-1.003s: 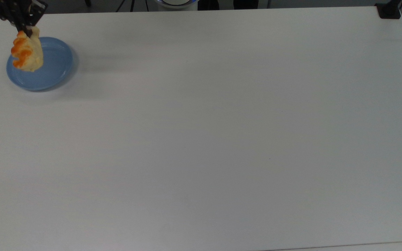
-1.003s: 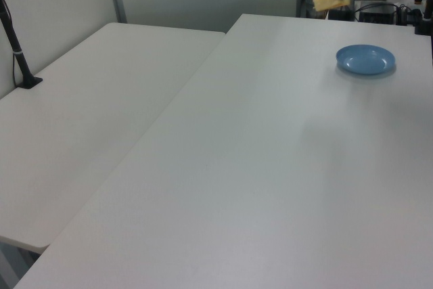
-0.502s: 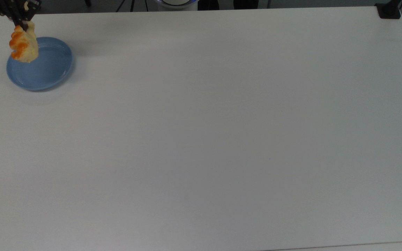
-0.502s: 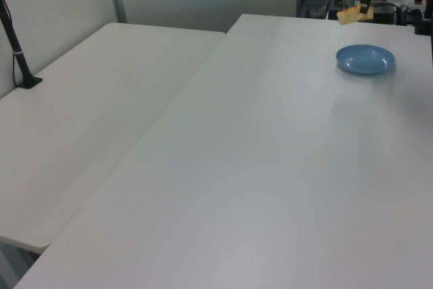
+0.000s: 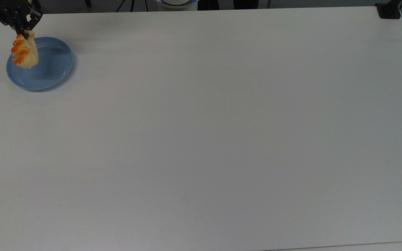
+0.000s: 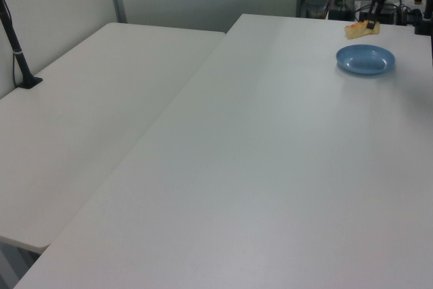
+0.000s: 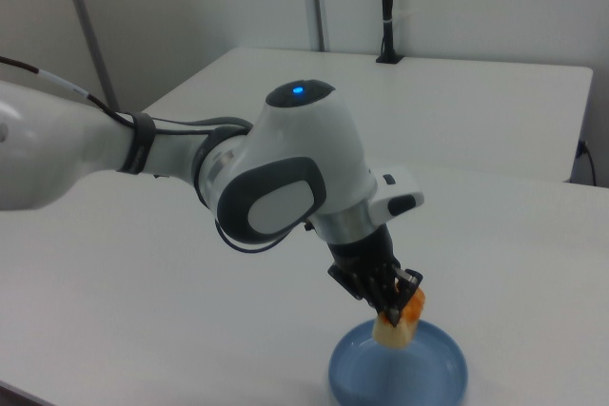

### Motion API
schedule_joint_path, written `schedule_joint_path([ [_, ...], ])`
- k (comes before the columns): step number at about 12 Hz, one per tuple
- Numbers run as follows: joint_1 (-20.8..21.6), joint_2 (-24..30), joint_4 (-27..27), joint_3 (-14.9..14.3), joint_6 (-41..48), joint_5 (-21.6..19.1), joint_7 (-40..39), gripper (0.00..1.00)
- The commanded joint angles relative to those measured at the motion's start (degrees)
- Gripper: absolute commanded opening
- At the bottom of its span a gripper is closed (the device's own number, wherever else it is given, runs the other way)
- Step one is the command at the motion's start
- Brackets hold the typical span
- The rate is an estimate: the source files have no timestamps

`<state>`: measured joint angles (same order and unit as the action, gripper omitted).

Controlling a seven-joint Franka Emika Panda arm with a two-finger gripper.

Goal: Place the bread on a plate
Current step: 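Lower the bread roll onto the blue plate and open the gripper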

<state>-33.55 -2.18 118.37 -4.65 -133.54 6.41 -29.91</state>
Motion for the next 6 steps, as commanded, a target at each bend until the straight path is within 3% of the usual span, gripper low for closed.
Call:
schedule_joint_path([
  [1, -0.8, -2.8, 1.5, 0.4, -5.2, 1.5, -0.9, 0.01],
  [3, -1.3, -4.6, 4.0, 0.4, -10.0, 5.0, -0.4, 0.01],
  [6, -1.9, -5.0, 5.1, 0.4, -11.0, 6.1, -0.4, 0.01],
])
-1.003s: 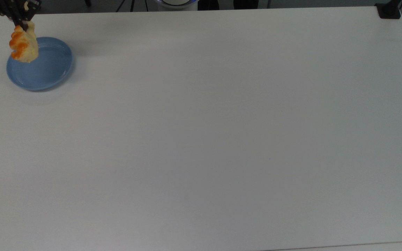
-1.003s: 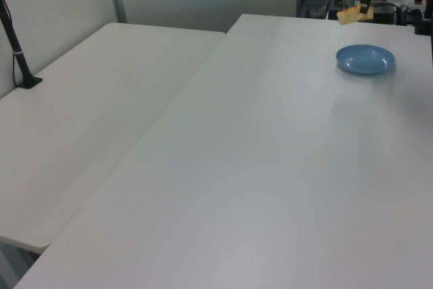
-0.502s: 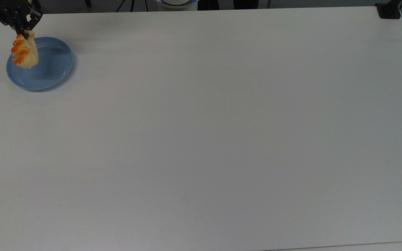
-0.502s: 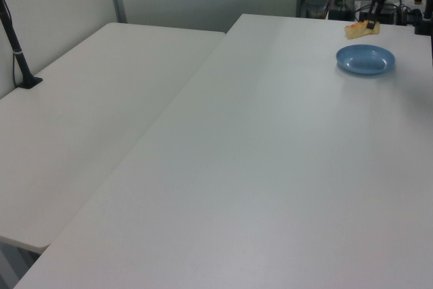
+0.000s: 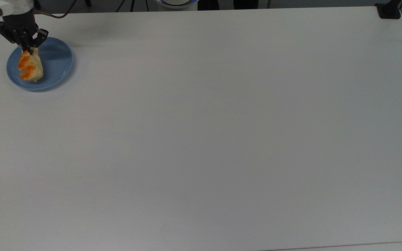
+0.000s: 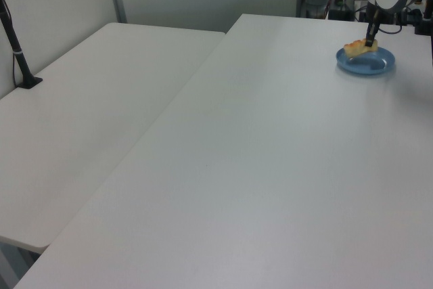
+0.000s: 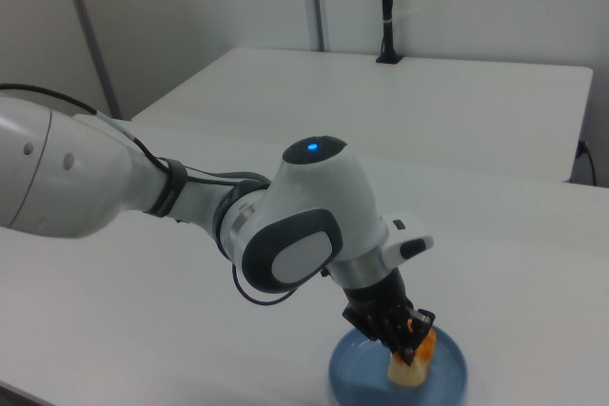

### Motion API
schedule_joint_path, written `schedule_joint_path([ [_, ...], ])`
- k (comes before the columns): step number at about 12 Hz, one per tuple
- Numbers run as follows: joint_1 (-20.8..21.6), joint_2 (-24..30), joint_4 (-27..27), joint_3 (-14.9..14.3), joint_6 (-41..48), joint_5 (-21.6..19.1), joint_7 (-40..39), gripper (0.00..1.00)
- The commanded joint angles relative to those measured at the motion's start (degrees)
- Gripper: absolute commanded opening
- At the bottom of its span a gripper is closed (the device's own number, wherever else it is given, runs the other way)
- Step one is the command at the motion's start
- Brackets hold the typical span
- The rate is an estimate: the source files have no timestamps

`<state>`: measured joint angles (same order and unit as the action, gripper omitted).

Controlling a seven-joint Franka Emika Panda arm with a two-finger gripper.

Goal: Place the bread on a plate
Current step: 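Lower the bread roll onto the blue plate and open the gripper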

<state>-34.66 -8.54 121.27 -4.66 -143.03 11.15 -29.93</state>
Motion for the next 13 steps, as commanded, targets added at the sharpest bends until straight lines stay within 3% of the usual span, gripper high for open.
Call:
schedule_joint_path([
  [1, -0.8, 1.4, 2.2, 0.4, -1.5, 1.6, -0.4, 0.02],
  [2, -0.8, 1.5, 2.0, 0.4, -1.4, 1.6, -0.2, 0.3],
  [3, -1.3, 1.7, 2.0, 0.4, -1.4, 1.6, -0.3, 0.52],
  [4, -1.3, 1.8, 2.0, 0.4, -1.4, 1.6, -0.3, 0.6],
  [5, -1.4, 1.8, 2.0, 0.4, -1.2, 1.6, -0.2, 0.67],
  [9, -1.0, 3.0, 0.8, 0.6, 2.6, 1.4, 1.0, 0.72],
  [10, -0.3, 3.8, -2.9, 0.8, 10.0, 0.6, 2.3, 0.76],
  [12, 3.3, 2.7, -16.9, 2.6, 30.1, -2.3, 8.2, 0.98],
  [13, 4.0, 2.7, -21.5, 3.3, 34.7, -4.7, 11.1, 0.99],
])
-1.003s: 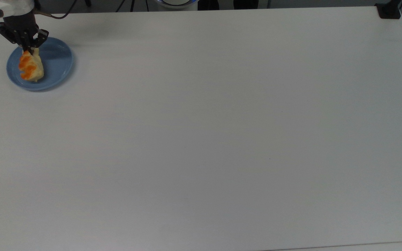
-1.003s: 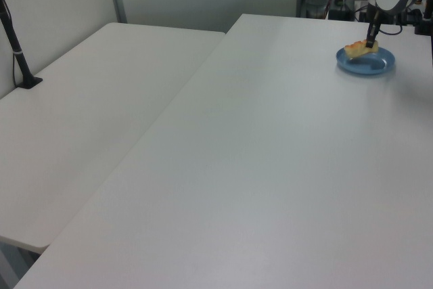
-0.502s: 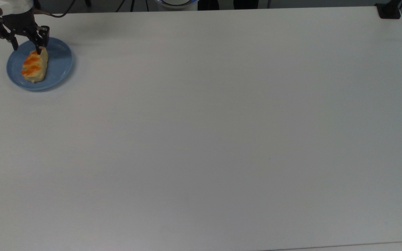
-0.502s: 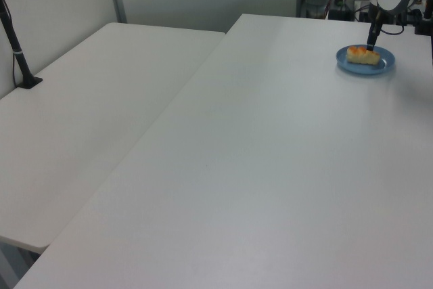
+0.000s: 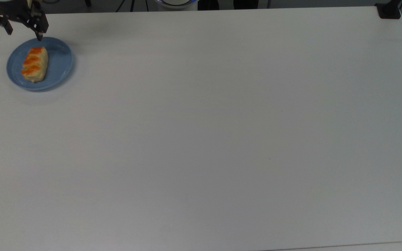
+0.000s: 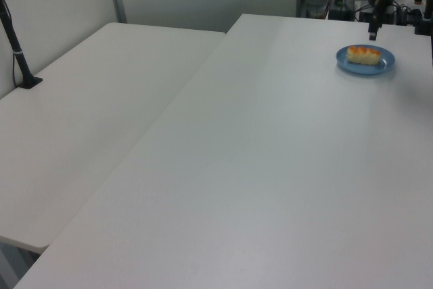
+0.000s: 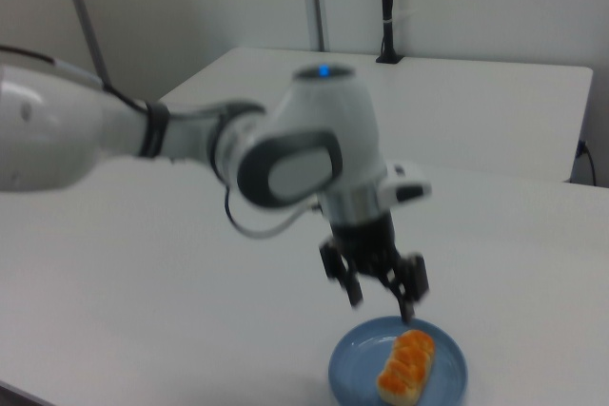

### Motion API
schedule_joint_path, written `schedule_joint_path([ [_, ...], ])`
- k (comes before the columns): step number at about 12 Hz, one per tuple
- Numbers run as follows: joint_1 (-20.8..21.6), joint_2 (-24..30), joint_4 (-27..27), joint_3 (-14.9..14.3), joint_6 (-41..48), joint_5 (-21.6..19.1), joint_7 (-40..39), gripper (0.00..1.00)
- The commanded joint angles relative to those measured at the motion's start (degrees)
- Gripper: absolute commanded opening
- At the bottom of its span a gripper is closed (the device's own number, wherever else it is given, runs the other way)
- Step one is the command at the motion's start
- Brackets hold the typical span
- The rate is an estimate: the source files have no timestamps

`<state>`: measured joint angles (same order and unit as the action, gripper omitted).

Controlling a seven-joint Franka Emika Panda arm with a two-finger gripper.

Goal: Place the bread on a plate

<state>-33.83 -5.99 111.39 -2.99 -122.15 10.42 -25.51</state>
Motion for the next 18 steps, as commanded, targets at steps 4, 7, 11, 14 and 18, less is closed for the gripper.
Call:
schedule_joint_path([
  [4, 3.9, 1.1, -23.7, 8.8, 24.7, -10.8, 19.1, 1.0],
  [7, 12.5, 1.7, -25.5, 9.4, 24.2, -10.2, 32.6, 1.0],
  [11, 29.6, 2.9, -25.3, -2.0, 24.0, -10.5, 37.1, 1.0],
  [14, 32.8, 4.1, -25.1, -4.4, 25.5, -9.8, 32.7, 1.0],
  [18, 33.4, 4.4, -22.8, -3.4, 27.9, -4.0, 22.7, 1.0],
])
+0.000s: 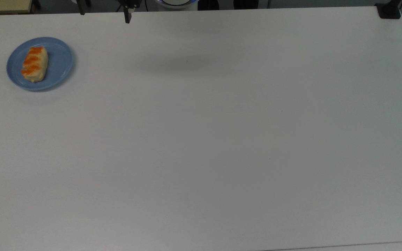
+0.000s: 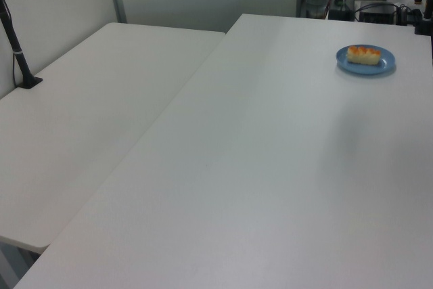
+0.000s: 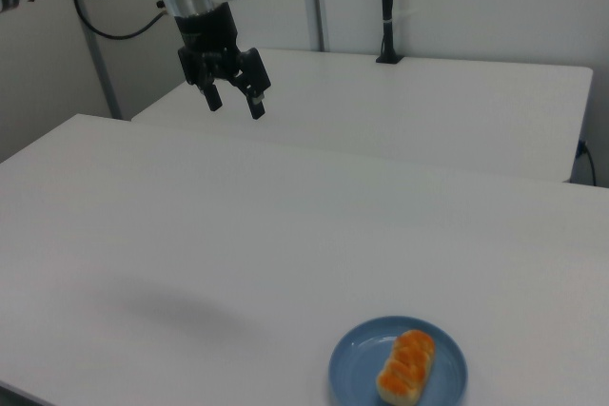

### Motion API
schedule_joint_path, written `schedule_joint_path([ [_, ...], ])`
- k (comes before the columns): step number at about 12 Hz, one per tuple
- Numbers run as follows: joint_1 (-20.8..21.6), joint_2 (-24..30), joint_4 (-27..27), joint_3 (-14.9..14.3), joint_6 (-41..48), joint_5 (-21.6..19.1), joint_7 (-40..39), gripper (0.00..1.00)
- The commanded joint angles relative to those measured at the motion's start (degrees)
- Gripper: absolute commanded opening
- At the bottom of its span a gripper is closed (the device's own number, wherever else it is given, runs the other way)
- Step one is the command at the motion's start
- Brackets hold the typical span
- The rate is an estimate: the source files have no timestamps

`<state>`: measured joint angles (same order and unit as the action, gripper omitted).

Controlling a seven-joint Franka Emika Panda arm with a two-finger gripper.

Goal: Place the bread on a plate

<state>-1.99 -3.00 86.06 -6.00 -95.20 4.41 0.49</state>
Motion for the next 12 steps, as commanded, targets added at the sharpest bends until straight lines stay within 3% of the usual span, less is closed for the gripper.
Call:
schedule_joint_path([
  [1, 2.2, 1.4, 2.7, -0.4, 1.0, 2.6, -3.2, 1.0],
  [3, 2.3, 1.9, 3.4, -0.4, 1.5, 3.8, -3.0, 1.0],
  [12, 2.2, 2.7, 3.3, -0.6, 0.9, 1.3, 1.1, 1.0],
])
